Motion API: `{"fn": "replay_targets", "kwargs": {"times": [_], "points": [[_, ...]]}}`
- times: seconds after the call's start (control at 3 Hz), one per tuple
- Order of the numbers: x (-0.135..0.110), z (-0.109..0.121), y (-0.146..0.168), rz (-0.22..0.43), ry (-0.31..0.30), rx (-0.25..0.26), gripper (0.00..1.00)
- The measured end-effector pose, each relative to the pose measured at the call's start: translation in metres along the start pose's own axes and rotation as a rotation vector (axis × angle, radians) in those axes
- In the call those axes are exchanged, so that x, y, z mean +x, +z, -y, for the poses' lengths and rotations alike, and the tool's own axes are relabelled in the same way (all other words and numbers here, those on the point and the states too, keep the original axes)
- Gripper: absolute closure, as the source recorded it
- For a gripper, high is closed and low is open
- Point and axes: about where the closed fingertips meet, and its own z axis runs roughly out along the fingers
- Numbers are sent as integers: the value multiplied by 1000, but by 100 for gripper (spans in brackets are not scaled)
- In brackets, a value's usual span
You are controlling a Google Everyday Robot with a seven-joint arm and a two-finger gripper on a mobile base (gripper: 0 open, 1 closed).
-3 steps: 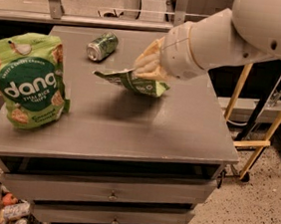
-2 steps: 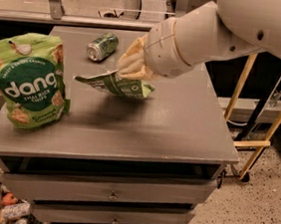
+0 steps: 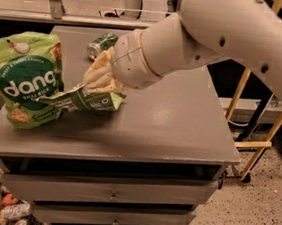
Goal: Move green jalapeno chip bag near green rice chip bag
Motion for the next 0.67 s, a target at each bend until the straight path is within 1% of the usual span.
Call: {"fn": "replay_targets", "kwargs": {"times": [0.33, 0.67], "points": [[-10, -11, 28, 71, -11, -50, 100], [-12, -11, 28, 71, -15, -51, 82]]}}
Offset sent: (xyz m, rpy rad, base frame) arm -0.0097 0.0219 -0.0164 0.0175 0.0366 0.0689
